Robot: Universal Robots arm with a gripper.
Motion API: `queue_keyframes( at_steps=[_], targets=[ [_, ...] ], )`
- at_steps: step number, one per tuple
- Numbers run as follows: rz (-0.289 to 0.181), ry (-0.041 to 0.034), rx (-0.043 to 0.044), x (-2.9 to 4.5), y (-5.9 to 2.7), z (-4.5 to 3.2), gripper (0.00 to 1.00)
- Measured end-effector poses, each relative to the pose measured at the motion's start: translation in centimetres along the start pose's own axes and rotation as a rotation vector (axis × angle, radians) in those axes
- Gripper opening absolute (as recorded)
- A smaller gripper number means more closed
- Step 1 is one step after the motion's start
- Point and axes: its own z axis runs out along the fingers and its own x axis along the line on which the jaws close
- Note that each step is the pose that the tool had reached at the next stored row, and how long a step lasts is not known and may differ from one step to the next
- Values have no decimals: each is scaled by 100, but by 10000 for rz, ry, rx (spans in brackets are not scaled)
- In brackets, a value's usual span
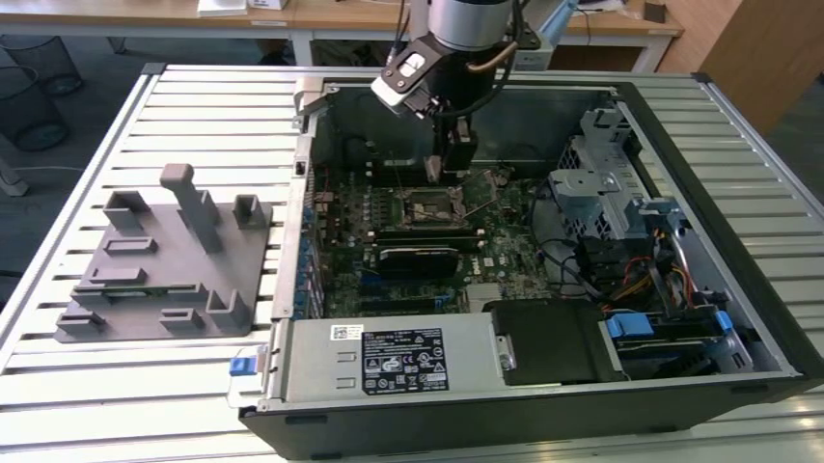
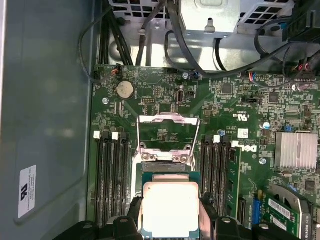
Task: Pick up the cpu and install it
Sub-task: 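Place the cpu into insertion slot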
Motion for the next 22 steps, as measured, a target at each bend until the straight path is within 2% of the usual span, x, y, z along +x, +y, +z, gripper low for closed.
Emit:
queue_keyframes(
  at_steps=[16, 22],
  targets=[
    [17, 0, 0, 1, -3, 47, 53],
    [21, 1, 0, 2, -17, 93, 53]
  ],
)
